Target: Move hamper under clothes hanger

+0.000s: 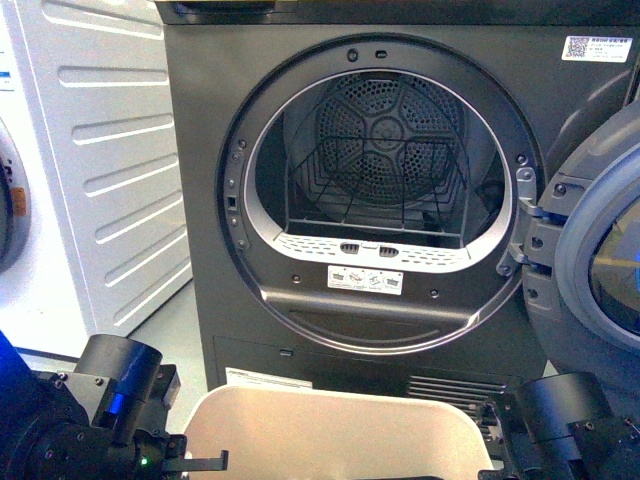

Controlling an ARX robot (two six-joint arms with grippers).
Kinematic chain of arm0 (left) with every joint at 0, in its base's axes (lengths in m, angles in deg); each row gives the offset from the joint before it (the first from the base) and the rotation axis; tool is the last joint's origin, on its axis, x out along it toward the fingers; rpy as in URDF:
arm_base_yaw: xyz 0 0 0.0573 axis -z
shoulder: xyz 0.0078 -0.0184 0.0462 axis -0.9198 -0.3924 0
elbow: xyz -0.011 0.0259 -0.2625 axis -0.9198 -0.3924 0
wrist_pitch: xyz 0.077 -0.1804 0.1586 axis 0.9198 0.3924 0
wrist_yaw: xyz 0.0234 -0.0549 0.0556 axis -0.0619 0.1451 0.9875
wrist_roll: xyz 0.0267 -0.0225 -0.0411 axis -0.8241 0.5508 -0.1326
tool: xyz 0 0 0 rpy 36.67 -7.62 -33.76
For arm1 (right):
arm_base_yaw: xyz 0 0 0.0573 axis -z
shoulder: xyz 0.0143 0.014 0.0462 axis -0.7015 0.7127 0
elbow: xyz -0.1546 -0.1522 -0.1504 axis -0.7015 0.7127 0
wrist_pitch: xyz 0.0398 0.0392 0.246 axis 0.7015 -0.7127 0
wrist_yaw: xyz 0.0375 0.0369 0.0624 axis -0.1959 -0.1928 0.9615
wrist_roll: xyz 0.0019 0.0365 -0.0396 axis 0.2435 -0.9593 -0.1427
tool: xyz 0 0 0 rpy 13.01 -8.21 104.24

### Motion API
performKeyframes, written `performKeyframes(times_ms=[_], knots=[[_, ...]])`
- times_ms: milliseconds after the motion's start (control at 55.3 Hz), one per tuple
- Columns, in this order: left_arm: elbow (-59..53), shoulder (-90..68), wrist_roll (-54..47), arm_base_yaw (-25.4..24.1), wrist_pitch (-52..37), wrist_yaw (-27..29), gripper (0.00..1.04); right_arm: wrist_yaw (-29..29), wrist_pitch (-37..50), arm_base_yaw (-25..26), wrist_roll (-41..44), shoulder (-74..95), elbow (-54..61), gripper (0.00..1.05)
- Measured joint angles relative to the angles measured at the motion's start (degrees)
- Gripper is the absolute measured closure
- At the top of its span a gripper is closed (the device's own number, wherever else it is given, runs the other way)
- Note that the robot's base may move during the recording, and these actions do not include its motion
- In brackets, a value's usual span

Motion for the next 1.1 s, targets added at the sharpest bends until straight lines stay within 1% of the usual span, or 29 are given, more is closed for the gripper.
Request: performKeyframes(times_ms=[434, 615, 1104], knots=[[-0.31, 4.57, -0.72, 1.18, 1.40, 0.55, 1.01, 0.59, 1.75, 0.61, -0.17, -1.53, 1.84, 1.02], [-0.31, 4.76, -0.81, 1.18, 2.03, 2.01, 1.01, 1.29, 2.29, 0.61, -0.17, -1.55, 1.84, 1.02], [-0.35, 4.76, -0.79, 1.18, 2.08, 2.03, 1.01, 1.33, 2.43, 0.61, -0.17, -1.55, 1.84, 1.02]])
